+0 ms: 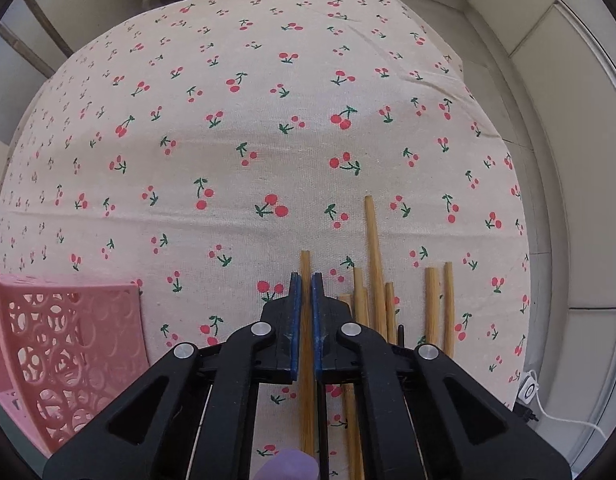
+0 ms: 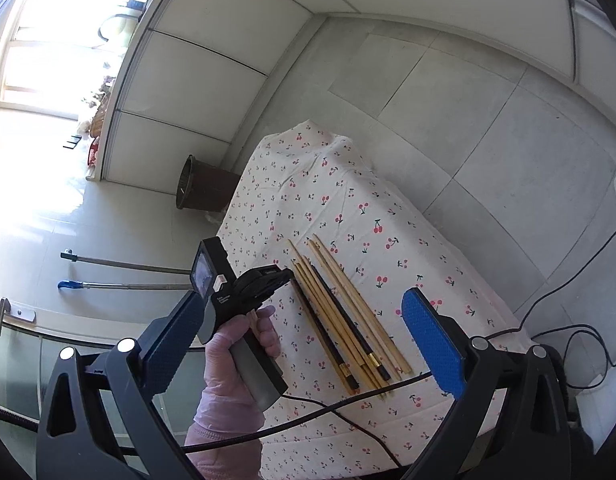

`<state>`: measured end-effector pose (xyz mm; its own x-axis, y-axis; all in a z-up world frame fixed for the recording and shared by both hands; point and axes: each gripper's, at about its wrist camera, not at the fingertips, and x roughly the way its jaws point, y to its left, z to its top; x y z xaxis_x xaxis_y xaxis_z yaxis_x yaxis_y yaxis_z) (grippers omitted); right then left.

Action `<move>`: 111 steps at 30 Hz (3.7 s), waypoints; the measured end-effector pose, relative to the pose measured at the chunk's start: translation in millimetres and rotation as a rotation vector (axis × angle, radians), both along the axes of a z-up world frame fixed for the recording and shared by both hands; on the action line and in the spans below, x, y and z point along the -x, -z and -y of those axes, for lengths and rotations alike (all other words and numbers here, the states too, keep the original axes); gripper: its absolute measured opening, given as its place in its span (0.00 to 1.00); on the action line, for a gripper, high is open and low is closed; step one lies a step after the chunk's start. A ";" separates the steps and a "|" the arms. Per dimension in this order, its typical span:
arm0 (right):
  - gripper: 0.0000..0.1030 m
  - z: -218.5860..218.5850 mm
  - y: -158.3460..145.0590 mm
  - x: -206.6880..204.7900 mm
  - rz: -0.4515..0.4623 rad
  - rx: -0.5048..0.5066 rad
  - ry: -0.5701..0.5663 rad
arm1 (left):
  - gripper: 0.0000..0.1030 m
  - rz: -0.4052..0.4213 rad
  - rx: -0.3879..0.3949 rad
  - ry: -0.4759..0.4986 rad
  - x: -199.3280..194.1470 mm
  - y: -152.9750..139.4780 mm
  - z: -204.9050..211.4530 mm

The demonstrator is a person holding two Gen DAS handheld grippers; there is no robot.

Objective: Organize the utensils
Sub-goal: 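Lift the wooden chopstick with the left tool while the right tool grasps another chopstick, then carry both chopsticks over the pink basket and open both tools to drop them in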

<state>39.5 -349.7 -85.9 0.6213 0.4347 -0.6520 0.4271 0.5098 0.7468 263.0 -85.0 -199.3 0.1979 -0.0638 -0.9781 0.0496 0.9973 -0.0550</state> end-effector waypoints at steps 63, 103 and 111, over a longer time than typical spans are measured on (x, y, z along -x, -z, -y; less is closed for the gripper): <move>0.13 -126.7 93.3 -114.2 -0.141 0.455 -0.535 | 0.04 0.517 0.342 0.132 230.3 -181.7 -120.9; 0.05 -119.2 7.2 -84.4 0.063 0.589 -0.416 | 0.04 0.643 0.360 0.093 244.0 -221.2 -147.3; 0.05 -112.7 -96.3 -69.2 0.338 0.500 -0.296 | 0.04 0.790 0.380 0.019 231.8 -273.9 -168.4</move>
<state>108.6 -237.1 10.4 0.7274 0.3142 -0.6100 0.0004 0.8888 0.4582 31.2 83.3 74.6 0.8042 -0.3678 -0.4668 0.2302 0.9169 -0.3259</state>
